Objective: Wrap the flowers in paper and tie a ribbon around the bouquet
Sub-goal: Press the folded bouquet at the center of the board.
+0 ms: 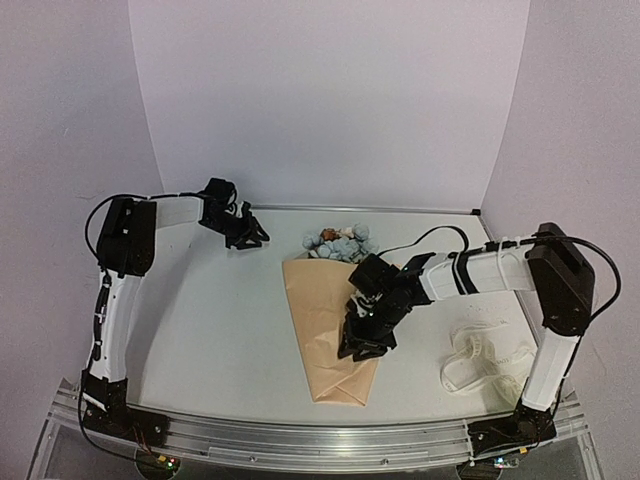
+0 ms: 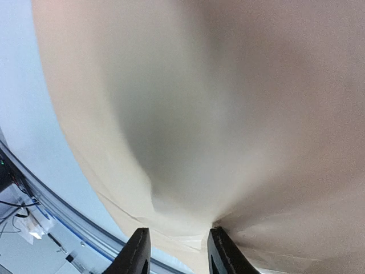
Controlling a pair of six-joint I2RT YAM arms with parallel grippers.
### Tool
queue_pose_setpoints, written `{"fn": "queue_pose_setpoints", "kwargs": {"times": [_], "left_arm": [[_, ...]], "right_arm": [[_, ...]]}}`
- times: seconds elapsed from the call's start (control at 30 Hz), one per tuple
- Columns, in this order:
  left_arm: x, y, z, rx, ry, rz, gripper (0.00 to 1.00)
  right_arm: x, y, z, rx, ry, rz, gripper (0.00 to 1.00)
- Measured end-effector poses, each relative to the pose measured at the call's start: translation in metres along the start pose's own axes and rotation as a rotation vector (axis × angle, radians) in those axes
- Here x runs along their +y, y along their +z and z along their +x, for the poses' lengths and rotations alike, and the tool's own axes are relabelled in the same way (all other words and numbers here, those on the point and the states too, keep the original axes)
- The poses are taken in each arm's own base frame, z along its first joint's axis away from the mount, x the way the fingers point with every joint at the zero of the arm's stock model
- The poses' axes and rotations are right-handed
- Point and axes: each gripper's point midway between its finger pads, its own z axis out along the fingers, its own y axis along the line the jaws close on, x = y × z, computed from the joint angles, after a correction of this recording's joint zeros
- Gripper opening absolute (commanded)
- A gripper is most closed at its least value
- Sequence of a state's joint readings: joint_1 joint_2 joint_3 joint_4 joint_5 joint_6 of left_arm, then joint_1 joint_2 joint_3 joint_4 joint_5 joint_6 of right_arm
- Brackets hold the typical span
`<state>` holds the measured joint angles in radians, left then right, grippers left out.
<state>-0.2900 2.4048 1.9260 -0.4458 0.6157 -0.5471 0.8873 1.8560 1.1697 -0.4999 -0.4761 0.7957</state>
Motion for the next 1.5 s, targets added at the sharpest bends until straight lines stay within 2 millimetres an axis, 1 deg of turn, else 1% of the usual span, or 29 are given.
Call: {"fn": "queue_pose_setpoints", "kwargs": {"times": [0.1,0.2,0.27,0.33,0.4,0.47,0.57,0.63,0.67,0.73,0.87,1.0,1.1,1.2,1.33,1.4,1.5], "left_arm": [[-0.020,-0.030,0.001,-0.043,0.014,0.006,0.34],[-0.048,-0.061,0.013,-0.079,0.032,0.040,0.34],[-0.067,-0.078,0.030,-0.097,0.050,0.069,0.33],[-0.081,-0.086,0.051,-0.091,0.067,0.093,0.33],[-0.094,-0.086,0.079,-0.063,0.086,0.112,0.32],[-0.104,-0.076,0.109,-0.015,0.104,0.125,0.31],[-0.110,-0.058,0.157,0.073,0.121,0.131,0.30],[-0.110,-0.048,0.184,0.131,0.119,0.124,0.30],[-0.109,-0.044,0.195,0.153,0.117,0.120,0.30],[-0.108,-0.040,0.209,0.181,0.117,0.115,0.30],[-0.114,-0.039,0.220,0.194,0.124,0.125,0.31],[-0.123,-0.047,0.222,0.179,0.140,0.151,0.31],[-0.126,-0.055,0.224,0.167,0.148,0.164,0.31],[-0.125,-0.059,0.227,0.164,0.150,0.166,0.31],[-0.120,-0.059,0.231,0.171,0.145,0.160,0.31],[-0.120,-0.059,0.232,0.172,0.143,0.158,0.31],[-0.120,-0.059,0.231,0.171,0.145,0.160,0.31]], "right_arm": [[0.010,-0.023,-0.007,-0.029,-0.004,-0.024,0.35],[0.017,-0.045,-0.011,-0.070,-0.013,-0.047,0.31],[0.015,-0.054,-0.012,-0.092,-0.012,-0.047,0.28],[0.007,-0.056,-0.011,-0.100,-0.009,-0.030,0.27],[-0.004,-0.053,-0.010,-0.097,-0.001,-0.005,0.24],[-0.020,-0.046,-0.005,-0.086,0.012,0.031,0.22],[-0.044,-0.034,0.003,-0.061,0.040,0.082,0.21],[-0.055,-0.027,0.007,-0.048,0.054,0.107,0.20],[-0.060,-0.023,0.009,-0.042,0.060,0.116,0.20],[-0.064,-0.017,0.008,-0.035,0.067,0.126,0.21],[-0.065,-0.011,0.005,-0.043,0.065,0.125,0.21],[-0.064,-0.010,0.002,-0.048,0.062,0.121,0.20],[-0.067,-0.005,-0.001,-0.042,0.073,0.127,0.19],[-0.068,-0.004,-0.007,-0.041,0.088,0.115,0.19],[-0.065,-0.003,-0.015,-0.050,0.088,0.102,0.19],[-0.064,-0.003,-0.019,-0.055,0.082,0.099,0.21],[-0.064,-0.004,-0.022,-0.056,0.066,0.102,0.28]]}}
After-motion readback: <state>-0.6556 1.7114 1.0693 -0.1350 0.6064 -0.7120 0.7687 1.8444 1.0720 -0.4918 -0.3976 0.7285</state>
